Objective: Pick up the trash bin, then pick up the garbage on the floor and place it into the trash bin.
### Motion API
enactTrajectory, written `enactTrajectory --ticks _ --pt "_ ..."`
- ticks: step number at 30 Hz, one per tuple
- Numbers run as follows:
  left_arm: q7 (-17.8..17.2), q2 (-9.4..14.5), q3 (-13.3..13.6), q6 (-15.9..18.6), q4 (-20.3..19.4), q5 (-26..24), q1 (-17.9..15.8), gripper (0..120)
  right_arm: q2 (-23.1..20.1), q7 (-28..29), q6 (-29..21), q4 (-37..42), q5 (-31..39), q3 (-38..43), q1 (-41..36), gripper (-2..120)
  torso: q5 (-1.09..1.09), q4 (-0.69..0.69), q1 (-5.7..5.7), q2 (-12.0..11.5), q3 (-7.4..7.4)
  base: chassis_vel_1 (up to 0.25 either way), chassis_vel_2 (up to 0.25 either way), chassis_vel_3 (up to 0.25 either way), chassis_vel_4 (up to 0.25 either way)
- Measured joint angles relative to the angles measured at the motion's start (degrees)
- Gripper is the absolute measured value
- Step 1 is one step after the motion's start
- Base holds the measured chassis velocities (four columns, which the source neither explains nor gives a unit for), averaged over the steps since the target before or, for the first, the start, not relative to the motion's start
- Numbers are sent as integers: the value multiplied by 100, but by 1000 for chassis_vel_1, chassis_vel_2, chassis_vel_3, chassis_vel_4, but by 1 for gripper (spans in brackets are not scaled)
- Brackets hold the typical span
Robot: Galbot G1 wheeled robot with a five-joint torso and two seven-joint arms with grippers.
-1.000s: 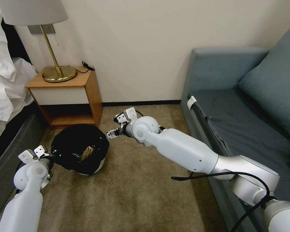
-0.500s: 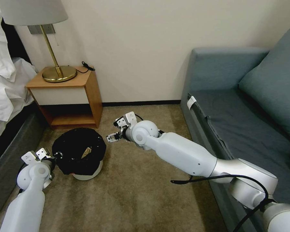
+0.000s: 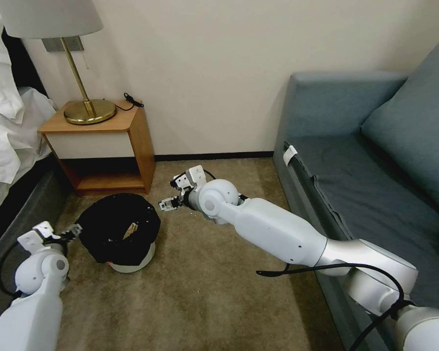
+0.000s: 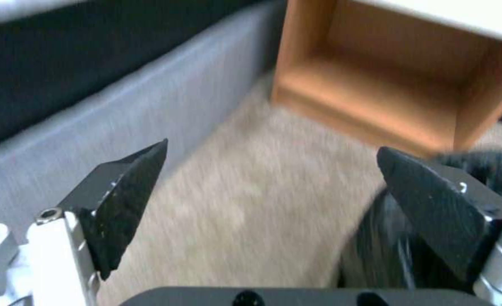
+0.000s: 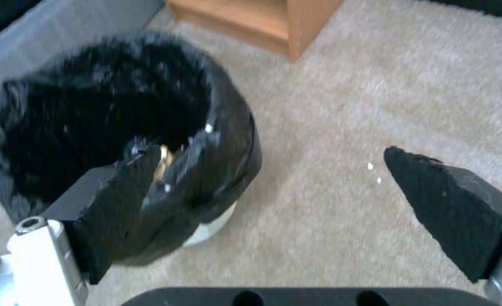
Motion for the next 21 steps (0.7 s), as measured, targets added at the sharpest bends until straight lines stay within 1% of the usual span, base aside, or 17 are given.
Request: enactTrajectory --ticks 2,5,6,9,10,11,12,13,14,15,16,17,18,19,20,21 --pt "68 40 -11 -66 -36 94 6 100 9 -3 26 -14 -27 68 1 100 0 0 0 0 0 0 0 0 0" --pt "442 175 -17 -231 -188 423 17 100 -11 -4 120 -36 -100 285 4 100 0 0 0 0 0 0 0 0 0" --pt "442 175 -17 -231 -188 423 17 100 -11 -4 120 -36 -100 285 4 100 0 0 0 0 0 0 0 0 0" --pt "903 268 76 -345 -340 737 1 100 -90 -15 243 -37 -184 568 -18 100 0 -1 0 0 0 0 0 0 0" --pt "903 268 76 -345 -340 737 1 100 -90 -15 243 -37 -184 568 -18 100 0 -1 0 0 0 0 0 0 0" --pt "1086 319 150 -371 -416 884 -18 100 -128 -17 332 -56 -239 732 -65 100 0 -3 0 0 0 0 0 0 0" --pt "1232 358 195 -372 -486 999 -16 100 -151 -15 416 -83 -273 850 -103 100 0 -3 0 0 0 0 0 0 0" --pt "1232 358 195 -372 -486 999 -16 100 -151 -15 416 -83 -273 850 -103 100 0 -3 0 0 0 0 0 0 0" --pt "1450 410 221 -372 -605 1188 15 100 -157 31 610 -132 -268 1017 -165 100 0 -3 0 0 0 0 0 0 0" --pt "1450 410 221 -372 -605 1188 15 100 -157 31 610 -132 -268 1017 -165 100 0 -3 0 0 0 0 0 0 0" --pt "1592 438 223 -372 -685 1324 34 100 -147 109 751 -157 -225 1130 -218 100 1 -1 0 0 0 0 0 0 0" --pt "1645 448 224 -370 -714 1373 35 100 -142 154 816 -166 -195 1195 -246 100 1 0 0 0 0 0 0 0 0" --pt "1854 498 257 -333 -829 1550 8 100 -136 275 1026 -182 -131 1423 -368 100 0 1 0 0 0 0 0 0 0" --pt "1854 498 257 -333 -829 1550 8 100 -136 275 1026 -182 -131 1423 -368 100 0 1 0 0 0 0 0 0 0" --pt "1988 545 310 -235 -956 1606 -62 100 -167 299 1180 -194 -190 1628 -505 100 0 1 0 0 0 0 0 0 0" --pt "1988 545 310 -235 -956 1606 -62 100 -167 299 1180 -194 -190 1628 -505 100 0 1 0 0 0 0 0 0 0"
